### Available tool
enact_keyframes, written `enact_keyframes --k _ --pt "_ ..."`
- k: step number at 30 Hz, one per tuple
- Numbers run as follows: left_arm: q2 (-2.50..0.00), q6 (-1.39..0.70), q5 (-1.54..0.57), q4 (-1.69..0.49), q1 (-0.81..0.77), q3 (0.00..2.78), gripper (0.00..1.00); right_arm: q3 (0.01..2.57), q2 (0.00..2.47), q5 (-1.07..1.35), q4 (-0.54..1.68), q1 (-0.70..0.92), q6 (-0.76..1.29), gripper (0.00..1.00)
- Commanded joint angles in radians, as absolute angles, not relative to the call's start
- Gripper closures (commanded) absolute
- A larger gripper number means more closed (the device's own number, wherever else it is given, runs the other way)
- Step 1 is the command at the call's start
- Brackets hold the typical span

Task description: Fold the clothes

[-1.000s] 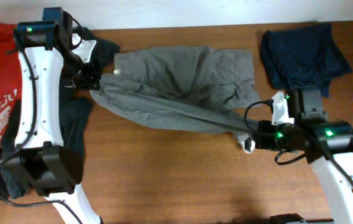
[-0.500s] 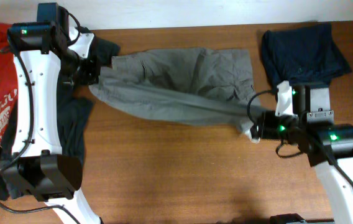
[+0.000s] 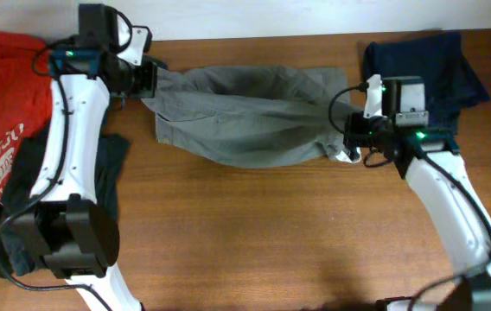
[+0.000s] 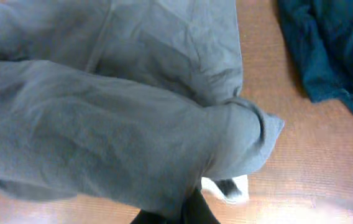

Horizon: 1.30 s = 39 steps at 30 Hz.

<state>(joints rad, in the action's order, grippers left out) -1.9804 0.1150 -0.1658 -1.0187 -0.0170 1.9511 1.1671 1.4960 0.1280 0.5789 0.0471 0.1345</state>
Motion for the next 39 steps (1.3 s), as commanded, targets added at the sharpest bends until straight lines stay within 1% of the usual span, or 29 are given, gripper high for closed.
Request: enact_keyframes --k 1,7,17,22,25,31,36,37,38,39 --pt "-1.98 0.118 -0.147 -0.905 -0.017 1.864 0.99 1.184 1.544 0.101 0.522 0.038 0.108 0.96" --pt "-2.007 0.118 -0.148 -0.66 -0.017 1.769 0.99 1.184 1.621 0.073 0.391 0.038 0.108 0.96" --pt "-2.12 0.118 -0.149 -0.4 -0.048 1.766 0.99 1.184 1.813 0.073 0.116 0.038 0.108 0.96" --pt "-2.181 0.118 -0.137 -0.333 -0.059 1.766 0.99 1.184 1.9 0.074 -0.038 0.038 0.109 0.96" --pt "-2.201 0.107 -0.072 -0.325 -0.059 1.766 0.99 1.184 1.933 0.073 -0.115 0.038 0.112 0.96" --pt "-2.203 -0.002 0.104 -0.318 -0.058 1.766 0.99 1.184 1.956 0.056 -0.239 0.038 0.111 0.96" --pt "-2.203 -0.057 0.14 -0.292 -0.058 1.766 0.99 1.184 1.967 0.015 -0.371 0.038 0.104 0.96" --pt "-2.203 -0.057 0.14 -0.282 -0.058 1.766 0.99 1.184 1.975 0.013 -0.407 0.038 0.096 0.94" --pt "-2.203 -0.057 0.14 -0.274 -0.058 1.766 0.79 1.184 1.989 0.014 -0.447 0.038 0.084 0.8" --pt "-2.204 -0.057 0.14 -0.265 -0.058 1.766 0.42 1.184 2.004 0.013 -0.489 0.038 0.083 0.39"
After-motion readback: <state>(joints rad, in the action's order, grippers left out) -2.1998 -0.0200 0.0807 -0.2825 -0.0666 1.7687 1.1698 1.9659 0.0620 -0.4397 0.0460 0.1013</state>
